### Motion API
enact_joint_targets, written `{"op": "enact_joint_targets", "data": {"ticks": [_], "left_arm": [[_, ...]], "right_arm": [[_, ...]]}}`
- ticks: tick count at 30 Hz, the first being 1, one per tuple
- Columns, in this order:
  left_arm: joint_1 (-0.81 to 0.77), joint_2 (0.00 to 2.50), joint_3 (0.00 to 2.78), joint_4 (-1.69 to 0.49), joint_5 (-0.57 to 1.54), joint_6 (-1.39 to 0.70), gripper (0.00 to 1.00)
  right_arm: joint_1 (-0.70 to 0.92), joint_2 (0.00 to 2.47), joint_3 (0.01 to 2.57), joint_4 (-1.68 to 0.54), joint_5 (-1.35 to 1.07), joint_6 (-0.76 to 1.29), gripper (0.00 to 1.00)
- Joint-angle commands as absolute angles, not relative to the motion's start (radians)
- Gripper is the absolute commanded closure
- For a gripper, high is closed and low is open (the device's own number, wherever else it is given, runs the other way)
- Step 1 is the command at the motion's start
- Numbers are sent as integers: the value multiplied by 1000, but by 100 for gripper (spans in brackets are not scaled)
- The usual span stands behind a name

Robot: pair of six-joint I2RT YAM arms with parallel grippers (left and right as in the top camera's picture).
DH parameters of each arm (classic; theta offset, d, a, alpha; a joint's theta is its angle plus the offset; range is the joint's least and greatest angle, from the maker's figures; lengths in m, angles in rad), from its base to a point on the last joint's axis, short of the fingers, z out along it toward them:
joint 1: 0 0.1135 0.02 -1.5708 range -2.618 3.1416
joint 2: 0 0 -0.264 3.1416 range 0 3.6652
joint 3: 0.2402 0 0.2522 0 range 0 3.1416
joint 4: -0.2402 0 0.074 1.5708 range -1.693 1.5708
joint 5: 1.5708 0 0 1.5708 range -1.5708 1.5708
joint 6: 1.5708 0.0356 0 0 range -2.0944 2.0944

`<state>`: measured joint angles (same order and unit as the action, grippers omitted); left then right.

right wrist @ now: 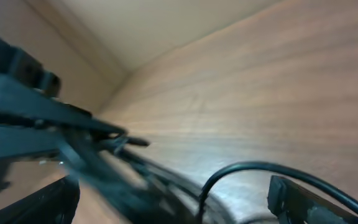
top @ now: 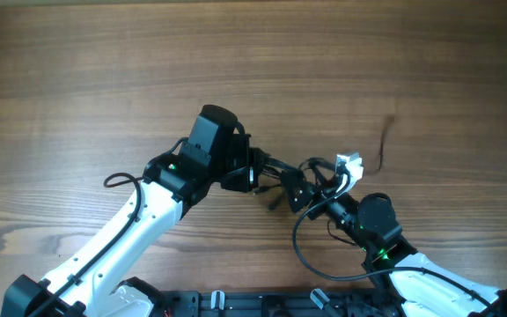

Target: Untangle cables

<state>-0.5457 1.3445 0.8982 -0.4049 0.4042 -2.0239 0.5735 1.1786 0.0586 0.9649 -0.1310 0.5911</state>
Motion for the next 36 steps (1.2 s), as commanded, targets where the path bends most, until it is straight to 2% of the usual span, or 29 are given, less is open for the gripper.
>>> {"op": "enact_joint_targets", "data": {"ticks": [1,4,5,6,7,9,10,12,13,15,20,23,27,30,33,36], "left_arm": [[-541,1335,901,-401,571,-2107,96],[-541,1335,901,-398,606,-2073,96],[-541,1335,901,-401,598,-2046,96],[-541,1335,901,-402,580,-2006,96],[-541,1335,901,-402,549,-1929,96],[-540,1335,901,-402,493,-1713,81],[-537,1335,901,-402,470,-1549,61],[-519,1335,901,-405,471,-1194,32],[-510,1335,901,-415,482,-1063,23],[-486,1330,901,-466,493,-910,13],[-400,1317,901,-602,493,-707,14],[-391,1317,901,-644,511,-569,20],[-392,1316,901,-659,543,-479,19],[-387,1309,901,-656,554,-474,18],[-387,1290,901,-608,688,-429,18],[-391,1291,901,-594,720,-308,27]], "right_arm": [[579,1181,60,971,-138,418,12],[579,1181,60,971,-187,419,36],[579,1181,60,971,-186,422,65],[579,1181,60,974,-185,434,83],[579,1181,60,979,-185,476,95],[579,1181,60,978,-186,584,96],[579,1181,60,975,-186,659,96],[579,1181,60,974,-199,764,96],[579,1181,60,975,-218,817,96],[578,1181,60,974,-248,886,96],[549,1181,60,974,-373,1055,96],[527,1181,60,971,-459,1176,96],[516,1181,60,891,-461,1372,96],[516,1181,60,855,-457,1439,96],[516,1181,60,881,-458,1451,96],[516,1181,60,915,-503,1452,96]]}}
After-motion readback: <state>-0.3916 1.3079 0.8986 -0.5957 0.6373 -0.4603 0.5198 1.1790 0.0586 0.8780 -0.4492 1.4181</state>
